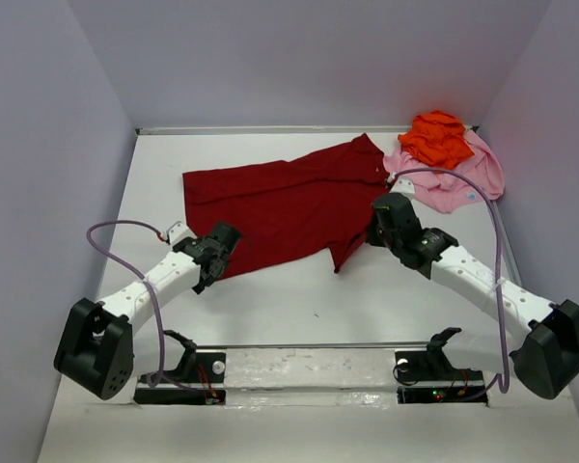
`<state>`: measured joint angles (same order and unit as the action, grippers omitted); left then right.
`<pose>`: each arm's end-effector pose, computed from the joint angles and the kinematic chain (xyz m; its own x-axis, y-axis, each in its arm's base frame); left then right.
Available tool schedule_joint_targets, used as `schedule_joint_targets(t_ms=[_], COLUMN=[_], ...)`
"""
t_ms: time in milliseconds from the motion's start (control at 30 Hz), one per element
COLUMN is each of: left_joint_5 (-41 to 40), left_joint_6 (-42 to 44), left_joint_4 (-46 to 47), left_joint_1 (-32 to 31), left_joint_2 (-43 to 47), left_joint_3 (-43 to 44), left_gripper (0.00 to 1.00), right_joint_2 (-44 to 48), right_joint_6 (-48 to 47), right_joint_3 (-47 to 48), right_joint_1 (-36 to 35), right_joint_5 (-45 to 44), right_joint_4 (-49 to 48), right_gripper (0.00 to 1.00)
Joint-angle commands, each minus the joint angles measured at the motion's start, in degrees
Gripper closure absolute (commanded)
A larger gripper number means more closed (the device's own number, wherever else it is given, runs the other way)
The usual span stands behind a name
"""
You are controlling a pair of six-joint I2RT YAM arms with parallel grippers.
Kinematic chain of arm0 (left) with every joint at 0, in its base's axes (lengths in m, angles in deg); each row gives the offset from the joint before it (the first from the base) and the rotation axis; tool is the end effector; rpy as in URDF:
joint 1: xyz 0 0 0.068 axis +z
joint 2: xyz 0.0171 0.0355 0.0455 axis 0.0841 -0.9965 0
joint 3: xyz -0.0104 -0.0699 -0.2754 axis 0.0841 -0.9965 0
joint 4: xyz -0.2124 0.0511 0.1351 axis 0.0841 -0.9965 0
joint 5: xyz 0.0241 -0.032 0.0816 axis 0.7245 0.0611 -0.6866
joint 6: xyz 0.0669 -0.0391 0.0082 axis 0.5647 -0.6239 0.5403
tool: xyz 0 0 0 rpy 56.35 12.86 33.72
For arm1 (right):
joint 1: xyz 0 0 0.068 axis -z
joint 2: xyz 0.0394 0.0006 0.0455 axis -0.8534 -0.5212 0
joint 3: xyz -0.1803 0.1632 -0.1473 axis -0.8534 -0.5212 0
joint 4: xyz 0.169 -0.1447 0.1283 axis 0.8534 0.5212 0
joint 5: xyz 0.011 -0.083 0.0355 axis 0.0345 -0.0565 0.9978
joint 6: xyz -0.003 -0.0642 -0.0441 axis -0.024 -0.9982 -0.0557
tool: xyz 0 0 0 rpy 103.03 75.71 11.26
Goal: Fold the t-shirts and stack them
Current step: Pick up the 1/3-folded T-shirt from the center of the board.
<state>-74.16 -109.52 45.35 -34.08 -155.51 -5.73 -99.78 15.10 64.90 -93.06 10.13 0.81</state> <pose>0.1976 -0.0701 0.1877 -0.5111 -0.6266 -0.5884 -0.6830 0.7116 -0.1645 0.2338 0.1295 0.2665 -0.5924 0.1715 -0.7872 0.0327 0.9814 0.1892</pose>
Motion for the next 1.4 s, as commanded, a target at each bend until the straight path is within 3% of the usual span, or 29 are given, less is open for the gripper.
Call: schedule_joint_targets(t_ms=[0,233,500,667,767,967,1000,1033,1067,1367], left_joint_5=[-3.52,-2.22,3.16,3.16,3.33,4.13,4.21,4.47,4.56,7.73], left_joint_6=[-3.65,-3.05,1.96,3.2,3.46,4.43,4.52,4.69,4.78,12.77], left_joint_4=[0.89,4.31,12.23,12.49,13.37,15.22,15.22,15.39,15.57,11.8], left_joint_1=[-0.19,1.57,9.64,10.45,10.62,10.71,10.71,10.71,10.71,10.19], left_joint_2=[-0.37,-2.83,-4.68,-5.56,-5.56,-6.35,-6.27,-6.09,-6.0,-3.72], left_joint_3=[-1.58,-2.63,-6.5,-6.41,-6.94,-7.38,-7.38,-7.38,-7.46,-2.9], left_gripper=[0.38,0.37,0.38,0.4,0.45,0.69,0.76,0.93,1.0,1.0], right_joint_2=[1.94,2.2,4.84,4.75,4.84,5.1,5.02,5.01,4.93,6.51], right_joint_6=[0.2,0.29,1.34,1.34,1.34,1.34,1.43,1.43,1.43,0.9], right_joint_3=[-0.51,-2.62,-5.52,-6.05,-6.14,-6.49,-6.49,-6.58,-6.58,-7.2], right_joint_1=[0.38,0.38,0.9,0.91,0.91,0.91,0.91,0.91,0.91,0.91], right_joint_5=[1.25,1.52,1.7,1.87,1.87,1.52,1.43,1.34,1.25,-1.2], right_joint_4=[-3.26,-4.75,-5.1,-5.1,-5.19,-5.19,-5.19,-5.19,-5.19,-4.84], right_gripper=[1.0,1.0,1.0,1.0,1.0,1.0,1.0,1.0,1.0,1.0])
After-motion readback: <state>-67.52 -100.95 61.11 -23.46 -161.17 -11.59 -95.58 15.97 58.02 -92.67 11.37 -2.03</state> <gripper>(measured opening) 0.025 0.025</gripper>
